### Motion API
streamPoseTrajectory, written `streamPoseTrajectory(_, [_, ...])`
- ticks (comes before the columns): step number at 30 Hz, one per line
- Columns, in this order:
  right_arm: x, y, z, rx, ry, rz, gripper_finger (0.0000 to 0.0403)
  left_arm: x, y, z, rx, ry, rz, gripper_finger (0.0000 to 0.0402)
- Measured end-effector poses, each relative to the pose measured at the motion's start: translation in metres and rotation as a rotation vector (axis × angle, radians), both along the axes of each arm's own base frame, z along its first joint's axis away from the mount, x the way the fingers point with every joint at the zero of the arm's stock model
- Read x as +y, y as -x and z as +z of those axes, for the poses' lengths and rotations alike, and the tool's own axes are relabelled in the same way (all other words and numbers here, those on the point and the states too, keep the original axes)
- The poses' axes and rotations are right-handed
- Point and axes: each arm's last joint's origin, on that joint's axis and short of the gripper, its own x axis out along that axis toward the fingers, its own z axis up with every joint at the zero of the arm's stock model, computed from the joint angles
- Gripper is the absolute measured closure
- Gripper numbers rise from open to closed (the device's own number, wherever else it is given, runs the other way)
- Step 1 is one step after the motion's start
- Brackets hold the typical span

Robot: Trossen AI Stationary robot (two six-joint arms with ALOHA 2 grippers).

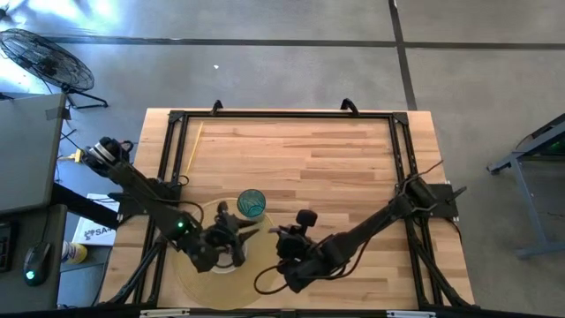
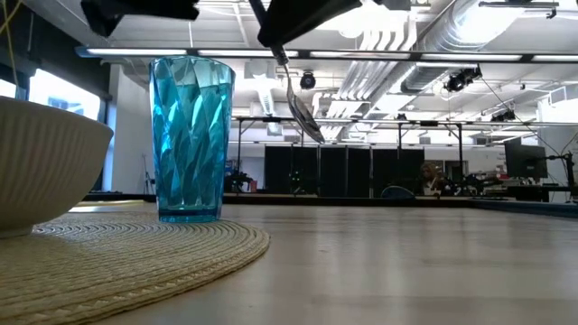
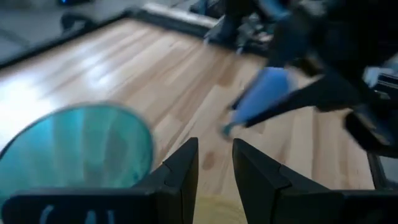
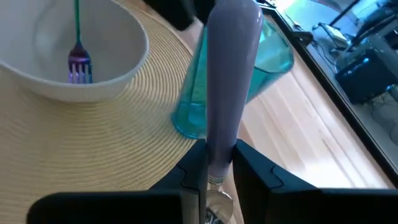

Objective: Pick & Place Utensil
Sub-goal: Put the blue spoon into the white bowl

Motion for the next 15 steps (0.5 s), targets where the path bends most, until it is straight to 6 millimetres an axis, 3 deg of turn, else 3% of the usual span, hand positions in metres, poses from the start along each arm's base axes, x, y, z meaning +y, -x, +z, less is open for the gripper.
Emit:
streamPoseTrajectory(4, [0.0,0.004,-0.006,0.002,0.013,-0.022,0.0354,-0.007,-0.007,0.001,-0.013,-0.083,-0.069,0.0305])
streamPoseTrajectory(15, [0.0,0.004,-0.005,-0.046,0.052,-0.051,0.035,-0.016,-0.021,-0.005,-0.077,-0.187,-0.028,0.0304])
